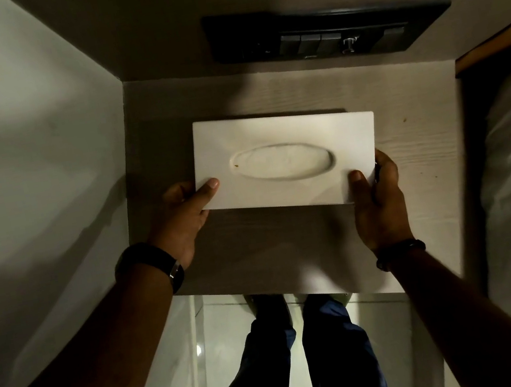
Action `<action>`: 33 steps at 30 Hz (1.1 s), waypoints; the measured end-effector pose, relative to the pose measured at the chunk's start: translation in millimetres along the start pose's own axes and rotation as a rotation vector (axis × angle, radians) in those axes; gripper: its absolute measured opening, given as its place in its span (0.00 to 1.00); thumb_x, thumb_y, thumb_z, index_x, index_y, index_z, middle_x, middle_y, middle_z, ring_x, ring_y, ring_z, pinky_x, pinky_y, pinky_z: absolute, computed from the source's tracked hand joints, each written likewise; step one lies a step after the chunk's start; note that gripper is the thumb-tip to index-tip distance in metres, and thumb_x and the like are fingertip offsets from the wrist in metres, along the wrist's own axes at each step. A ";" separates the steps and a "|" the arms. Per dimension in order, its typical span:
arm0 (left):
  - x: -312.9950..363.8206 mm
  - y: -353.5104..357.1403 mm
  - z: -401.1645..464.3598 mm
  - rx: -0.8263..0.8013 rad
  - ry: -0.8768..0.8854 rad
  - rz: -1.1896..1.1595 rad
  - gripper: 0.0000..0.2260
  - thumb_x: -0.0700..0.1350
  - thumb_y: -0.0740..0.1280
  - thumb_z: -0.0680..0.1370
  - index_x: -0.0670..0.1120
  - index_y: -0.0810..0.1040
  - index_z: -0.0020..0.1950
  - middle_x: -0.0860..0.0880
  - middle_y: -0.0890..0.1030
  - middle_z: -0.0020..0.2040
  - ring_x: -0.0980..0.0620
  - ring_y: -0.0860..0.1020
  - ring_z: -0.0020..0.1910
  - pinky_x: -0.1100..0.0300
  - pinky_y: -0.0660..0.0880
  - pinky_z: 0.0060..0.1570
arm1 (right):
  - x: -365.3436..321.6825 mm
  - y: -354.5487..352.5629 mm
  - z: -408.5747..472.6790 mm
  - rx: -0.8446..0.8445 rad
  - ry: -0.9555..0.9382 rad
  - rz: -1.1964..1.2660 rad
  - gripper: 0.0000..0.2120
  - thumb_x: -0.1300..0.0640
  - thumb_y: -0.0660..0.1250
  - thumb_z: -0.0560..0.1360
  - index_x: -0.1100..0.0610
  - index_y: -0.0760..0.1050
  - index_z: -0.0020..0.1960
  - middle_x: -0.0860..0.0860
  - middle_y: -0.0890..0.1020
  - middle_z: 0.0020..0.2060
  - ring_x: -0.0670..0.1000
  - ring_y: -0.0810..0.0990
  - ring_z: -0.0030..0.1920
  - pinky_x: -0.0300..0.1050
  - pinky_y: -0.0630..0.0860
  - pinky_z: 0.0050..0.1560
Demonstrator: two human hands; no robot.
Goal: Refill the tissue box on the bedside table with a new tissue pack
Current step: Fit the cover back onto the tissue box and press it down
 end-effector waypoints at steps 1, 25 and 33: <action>0.1 0.1 -0.3 0.005 0.003 0.003 0.04 0.47 0.71 0.74 0.52 0.77 0.46 0.53 0.82 0.49 0.54 0.79 0.52 0.60 0.73 0.47 | 0.2 0.4 -0.1 0.002 -0.003 -0.009 0.24 0.50 0.60 0.77 0.58 0.63 0.71 0.51 0.74 0.63 0.47 0.74 0.62 0.26 0.70 0.58; -11.0 -5.5 0.6 -0.073 -0.179 -0.023 0.20 0.53 0.75 0.63 0.50 0.76 0.52 0.47 0.78 0.59 0.48 0.76 0.60 0.51 0.73 0.62 | -2.5 -0.1 8.1 -0.009 -0.072 -0.141 0.22 0.50 0.57 0.80 0.58 0.63 0.71 0.49 0.75 0.63 0.40 0.73 0.58 0.20 0.66 0.52; -13.3 -3.4 -2.5 -0.019 -0.070 0.203 0.11 0.55 0.71 0.72 0.52 0.78 0.49 0.48 0.81 0.53 0.48 0.78 0.56 0.48 0.74 0.61 | 0.1 -0.1 10.2 0.043 -0.132 -0.452 0.25 0.49 0.55 0.80 0.64 0.67 0.69 0.62 0.75 0.63 0.60 0.75 0.60 0.49 0.70 0.60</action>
Point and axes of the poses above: each hand's wrist, its own z-axis towards the middle knuckle, its own y-axis out of the palm, x = y × z, the point moved 3 cm from there along z, towards the middle knuckle
